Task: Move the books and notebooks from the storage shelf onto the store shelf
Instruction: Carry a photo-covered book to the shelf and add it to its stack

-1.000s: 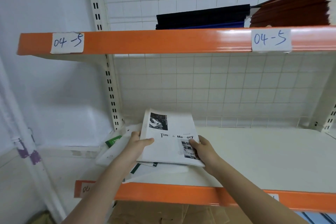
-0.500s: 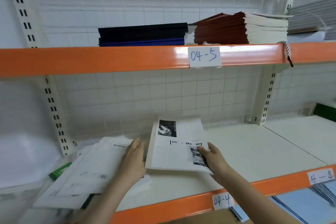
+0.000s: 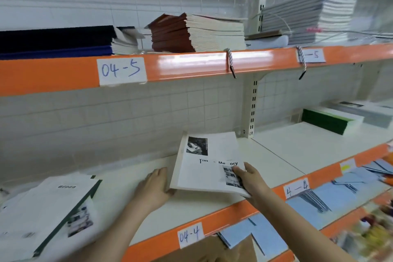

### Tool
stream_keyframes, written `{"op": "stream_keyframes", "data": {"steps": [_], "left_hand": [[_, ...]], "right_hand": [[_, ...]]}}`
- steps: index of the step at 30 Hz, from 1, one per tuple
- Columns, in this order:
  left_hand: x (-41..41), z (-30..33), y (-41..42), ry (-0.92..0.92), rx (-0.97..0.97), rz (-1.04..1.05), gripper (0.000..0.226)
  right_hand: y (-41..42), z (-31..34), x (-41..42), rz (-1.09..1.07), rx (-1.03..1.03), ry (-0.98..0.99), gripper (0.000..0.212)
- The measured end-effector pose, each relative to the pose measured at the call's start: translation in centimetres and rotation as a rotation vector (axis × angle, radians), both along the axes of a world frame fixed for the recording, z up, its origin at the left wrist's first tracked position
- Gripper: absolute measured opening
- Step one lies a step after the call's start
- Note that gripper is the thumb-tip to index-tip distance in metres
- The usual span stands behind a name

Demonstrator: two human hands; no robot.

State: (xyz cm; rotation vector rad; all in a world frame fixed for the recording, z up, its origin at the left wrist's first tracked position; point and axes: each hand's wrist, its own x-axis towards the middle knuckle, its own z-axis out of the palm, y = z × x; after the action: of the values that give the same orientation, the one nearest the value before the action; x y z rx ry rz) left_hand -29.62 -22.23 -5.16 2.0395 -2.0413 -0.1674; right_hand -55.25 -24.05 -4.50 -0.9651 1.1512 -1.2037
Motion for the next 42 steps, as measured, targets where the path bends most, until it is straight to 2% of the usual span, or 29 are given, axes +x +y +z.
{"op": "stream_keyframes", "data": {"steps": [4,13,21,26,28,33,37,42], "left_hand": [[-5.0,1.1,-1.4,-0.093,0.048,-0.004,0.065],[-17.3,1.4,-3.8,-0.082,0.060,-0.014,0.062],[-27.6,1.4,-5.9,-0.068,0.029,-0.099,0.057],[-32.8,1.4,-8.6,-0.078,0.025,-0.166,0.048],[-34.8,1.2,-9.7,-0.087,0.013,-0.201,0.049],[-39.4,0.3,-12.8,-0.089,0.016,-0.281,0.055],[-43.1,0.2,-16.2,-0.093,0.005,-0.300,0.048],[-47.8,0.4,-20.9,-0.092,-0.008,-0.324,0.045]], "right_hand": [[-1.2,0.1,-4.9,-0.011,-0.010,-0.008,0.008],[-3.5,-0.2,-17.8,-0.010,-0.001,0.024,0.008],[-4.3,-1.0,-27.7,-0.092,0.036,0.047,0.033],[-4.9,-1.3,-32.6,-0.136,0.033,0.062,0.021],[-5.0,-1.2,-34.3,-0.138,0.009,0.053,0.006],[-6.9,-2.1,-38.9,-0.176,0.011,0.038,0.021],[-8.9,-2.1,-42.2,-0.182,0.008,0.034,0.010],[-14.1,-1.7,-46.9,-0.208,0.006,0.052,0.013]]}}
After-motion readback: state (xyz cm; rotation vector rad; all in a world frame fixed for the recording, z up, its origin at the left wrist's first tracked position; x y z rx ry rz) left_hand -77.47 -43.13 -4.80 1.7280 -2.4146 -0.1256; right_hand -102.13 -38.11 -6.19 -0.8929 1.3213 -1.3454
